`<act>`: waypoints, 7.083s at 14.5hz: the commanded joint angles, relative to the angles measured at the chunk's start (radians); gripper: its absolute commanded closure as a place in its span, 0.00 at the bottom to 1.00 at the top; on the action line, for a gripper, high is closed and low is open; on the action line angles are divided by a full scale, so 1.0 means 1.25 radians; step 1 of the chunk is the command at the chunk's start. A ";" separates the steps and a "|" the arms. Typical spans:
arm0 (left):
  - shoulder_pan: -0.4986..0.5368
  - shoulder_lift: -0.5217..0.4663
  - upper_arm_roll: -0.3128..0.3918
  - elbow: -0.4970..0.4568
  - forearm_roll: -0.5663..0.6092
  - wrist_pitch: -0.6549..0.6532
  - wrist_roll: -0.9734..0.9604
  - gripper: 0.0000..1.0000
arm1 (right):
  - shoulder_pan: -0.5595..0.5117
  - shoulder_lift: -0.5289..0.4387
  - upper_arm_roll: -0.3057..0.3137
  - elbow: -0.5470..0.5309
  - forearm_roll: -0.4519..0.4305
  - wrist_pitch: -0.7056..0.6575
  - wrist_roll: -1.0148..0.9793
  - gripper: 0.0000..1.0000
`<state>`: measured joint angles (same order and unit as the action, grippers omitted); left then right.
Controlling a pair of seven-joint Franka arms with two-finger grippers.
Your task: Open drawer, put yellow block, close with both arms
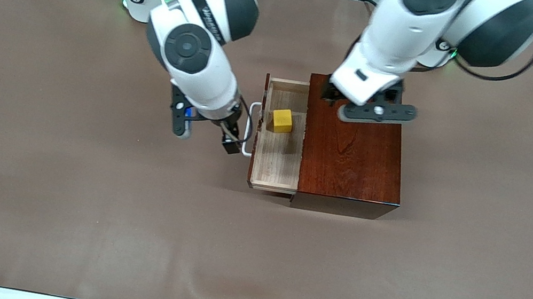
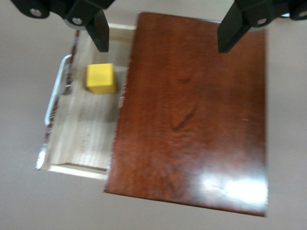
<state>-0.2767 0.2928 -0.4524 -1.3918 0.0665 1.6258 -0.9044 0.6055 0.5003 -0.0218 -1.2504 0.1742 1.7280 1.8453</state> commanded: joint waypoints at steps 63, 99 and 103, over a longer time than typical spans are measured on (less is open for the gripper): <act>-0.549 0.259 0.515 0.202 0.110 0.122 -0.495 0.00 | -0.505 -0.440 0.016 -0.212 -0.139 -0.267 -1.611 0.00; 0.123 -0.348 0.342 -0.207 -0.029 -0.039 0.690 0.00 | -0.509 -0.440 0.014 -0.212 -0.128 -0.268 -1.578 0.00; 0.126 -0.344 0.337 -0.183 -0.050 -0.066 0.692 0.00 | -0.509 -0.440 0.014 -0.212 -0.128 -0.269 -1.578 0.00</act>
<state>-0.1394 -0.1240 -0.0225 -1.6262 0.0297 1.5630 -0.0652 -0.0107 -0.0282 -0.0204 -1.5063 0.0157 1.3981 -0.1404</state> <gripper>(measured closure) 0.000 0.000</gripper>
